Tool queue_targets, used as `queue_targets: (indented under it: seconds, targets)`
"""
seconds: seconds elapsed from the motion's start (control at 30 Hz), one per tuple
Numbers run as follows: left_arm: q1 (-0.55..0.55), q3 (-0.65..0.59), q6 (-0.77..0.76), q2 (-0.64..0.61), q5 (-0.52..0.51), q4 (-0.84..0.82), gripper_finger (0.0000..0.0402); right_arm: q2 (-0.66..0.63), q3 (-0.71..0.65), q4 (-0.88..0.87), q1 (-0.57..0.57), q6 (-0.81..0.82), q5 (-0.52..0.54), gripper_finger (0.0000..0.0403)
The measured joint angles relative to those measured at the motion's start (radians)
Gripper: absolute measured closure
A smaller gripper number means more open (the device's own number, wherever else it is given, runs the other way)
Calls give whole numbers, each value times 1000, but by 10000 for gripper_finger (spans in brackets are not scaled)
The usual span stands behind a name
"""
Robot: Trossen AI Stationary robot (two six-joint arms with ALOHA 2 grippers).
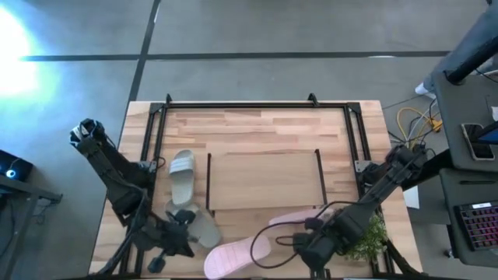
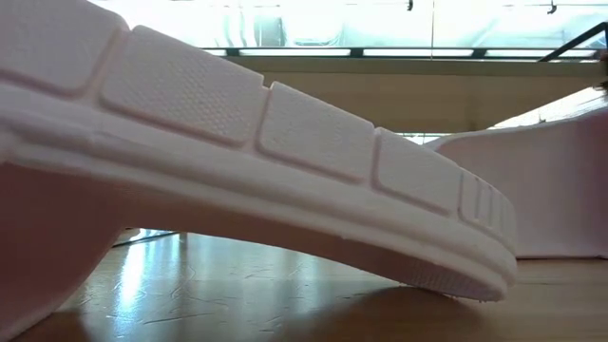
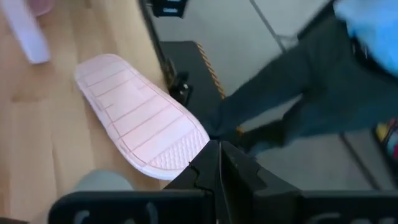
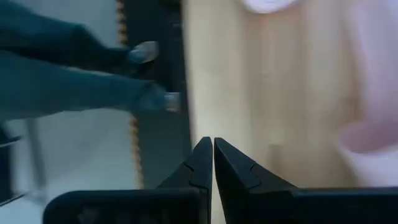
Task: Pick and place slides into the shelf
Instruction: Put the right pink slide on the shelf
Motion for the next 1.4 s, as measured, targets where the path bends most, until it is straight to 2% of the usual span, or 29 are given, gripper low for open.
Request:
queue_targets:
  seconds: [0.13,0.23,0.4,0.7,0.83,0.97,1.07,1.27,1.4]
  targets:
    - [-15,-17,34,0,-2,0,402,38,0,83,0,27,-91,394]
    - [-16,-23,31,0,-3,-2,402,55,0,81,0,90,-135,394]
    - [-21,-23,34,33,-22,-11,402,58,0,54,0,204,-158,394]
    - [-23,-23,36,168,-30,-46,402,54,40,-54,36,260,5,394]
    - [-24,-19,31,234,-93,-101,402,55,76,-149,77,293,174,394]
    - [-24,-15,31,284,-158,-119,402,55,97,-263,116,425,350,394]
    - [-24,-16,30,310,-219,-147,402,55,87,-304,136,530,438,394]
    - [-23,-16,29,336,-361,-222,402,75,42,-251,140,615,445,394]
    - [-23,-19,29,337,-394,-245,402,110,42,-196,140,593,445,394]
